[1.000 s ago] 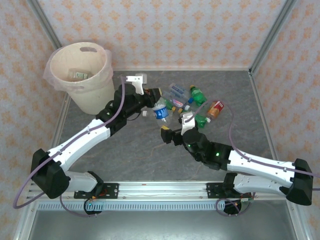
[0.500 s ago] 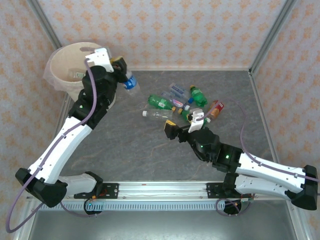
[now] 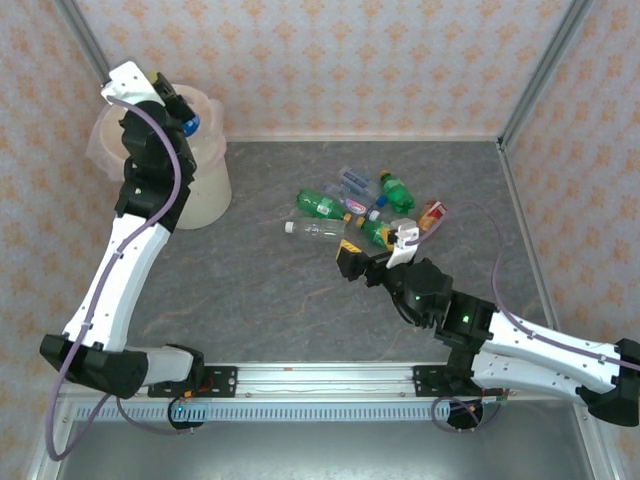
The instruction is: Put the plastic bottles in the bin
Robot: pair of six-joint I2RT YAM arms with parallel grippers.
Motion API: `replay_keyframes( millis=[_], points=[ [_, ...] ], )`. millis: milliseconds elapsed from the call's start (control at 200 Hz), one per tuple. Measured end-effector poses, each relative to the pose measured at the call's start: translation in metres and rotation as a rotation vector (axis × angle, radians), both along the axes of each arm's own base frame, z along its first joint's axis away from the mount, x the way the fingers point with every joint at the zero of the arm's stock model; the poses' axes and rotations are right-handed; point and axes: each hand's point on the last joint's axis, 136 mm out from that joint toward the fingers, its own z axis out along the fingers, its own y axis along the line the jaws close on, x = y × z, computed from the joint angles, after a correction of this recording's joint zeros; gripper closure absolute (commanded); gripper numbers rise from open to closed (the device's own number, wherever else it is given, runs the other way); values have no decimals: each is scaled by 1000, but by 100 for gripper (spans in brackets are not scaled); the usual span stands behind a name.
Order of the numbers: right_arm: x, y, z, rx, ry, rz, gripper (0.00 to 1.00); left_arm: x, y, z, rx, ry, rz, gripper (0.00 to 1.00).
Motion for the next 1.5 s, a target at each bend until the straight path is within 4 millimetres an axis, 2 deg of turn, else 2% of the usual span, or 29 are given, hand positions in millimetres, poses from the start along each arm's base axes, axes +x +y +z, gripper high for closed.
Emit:
replay_keyframes(
  millis=[160,260,415,576,816,961,1046,1081,1151,1211,1241,1386,1497],
  points=[
    [0,0,3,9,-8,1,0,20,42,-14,7,28,114,72],
    [0,0,4,14,-10,1,0,32,60,-22,9,48,160,72],
    [1,2,6,22,-14,3,0,53,71,-28,29,67,186,72],
    [4,9,-5,-11,3,5,0,82,83,-40,57,95,205,72],
    [7,14,-16,-46,19,-3,0,126,107,-87,96,197,248,72],
    [9,14,-20,-59,23,-16,0,142,118,-114,102,252,264,69],
    [11,14,-23,-72,26,-28,0,147,121,-123,103,269,268,69],
    [12,15,-25,-77,28,-30,0,148,122,-126,103,275,268,61],
    [13,15,-27,-85,31,-34,0,150,122,-129,106,284,267,25],
    [13,16,-28,-87,32,-36,0,150,122,-129,106,282,265,12],
    [13,16,-28,-88,32,-37,0,150,122,-127,105,279,265,2],
    [14,15,-28,-89,32,-42,0,150,121,-117,87,240,257,1],
    [15,13,-27,-87,29,-52,0,151,120,-116,64,226,249,1]
  ],
)
